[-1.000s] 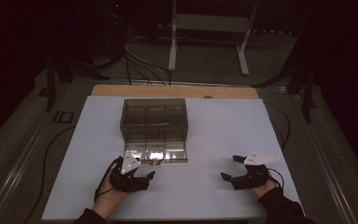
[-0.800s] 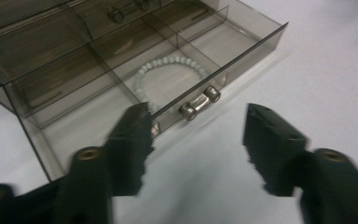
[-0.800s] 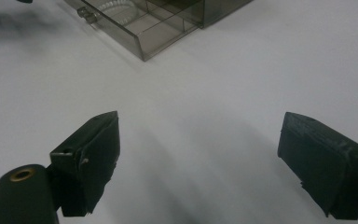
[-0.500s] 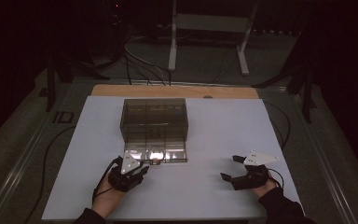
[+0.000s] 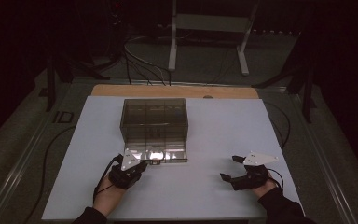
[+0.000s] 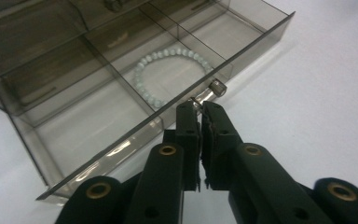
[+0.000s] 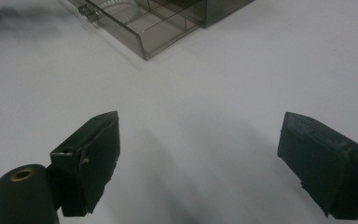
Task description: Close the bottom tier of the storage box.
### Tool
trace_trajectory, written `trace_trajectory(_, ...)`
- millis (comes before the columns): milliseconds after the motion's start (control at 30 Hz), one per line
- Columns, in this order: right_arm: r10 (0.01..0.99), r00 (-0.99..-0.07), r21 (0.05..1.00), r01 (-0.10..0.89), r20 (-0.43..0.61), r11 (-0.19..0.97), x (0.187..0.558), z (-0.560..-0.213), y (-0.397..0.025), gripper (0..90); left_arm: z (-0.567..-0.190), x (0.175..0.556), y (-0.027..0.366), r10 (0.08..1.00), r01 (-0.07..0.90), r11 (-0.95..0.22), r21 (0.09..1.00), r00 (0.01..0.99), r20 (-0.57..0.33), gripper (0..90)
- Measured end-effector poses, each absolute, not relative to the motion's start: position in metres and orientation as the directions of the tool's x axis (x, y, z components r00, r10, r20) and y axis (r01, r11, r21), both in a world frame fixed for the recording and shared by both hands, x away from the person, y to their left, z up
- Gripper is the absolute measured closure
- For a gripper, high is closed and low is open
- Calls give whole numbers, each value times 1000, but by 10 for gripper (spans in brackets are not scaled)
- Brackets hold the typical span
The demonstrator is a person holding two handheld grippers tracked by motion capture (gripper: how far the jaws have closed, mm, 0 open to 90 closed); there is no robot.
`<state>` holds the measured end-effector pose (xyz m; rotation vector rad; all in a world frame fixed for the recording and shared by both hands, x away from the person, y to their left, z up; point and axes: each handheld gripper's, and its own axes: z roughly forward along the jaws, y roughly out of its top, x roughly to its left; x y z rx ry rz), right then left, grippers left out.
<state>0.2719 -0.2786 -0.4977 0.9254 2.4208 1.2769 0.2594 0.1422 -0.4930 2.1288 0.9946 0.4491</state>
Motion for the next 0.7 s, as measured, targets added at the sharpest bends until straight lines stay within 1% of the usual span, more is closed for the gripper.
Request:
trace_trajectory(167,638,-767,808,418,69,415,272,-498,-278,132,-494,262,141,764,513,-448,732,646,14,896)
trace_trajectory(433,638,-767,807,419,69,416,272,-498,-278,133,-494,266,142,783,494,-423,760,621,32,897)
trace_trajectory(567,638,-767,807,420,70,416,272,-498,-278,133,-495,270,140,776,505,-424,752,630,15,900)
trace_trajectory(700,639,-766,807,420,70,415,272,-498,-278,133,-497,271,137,777,505,-432,747,629,24,900)
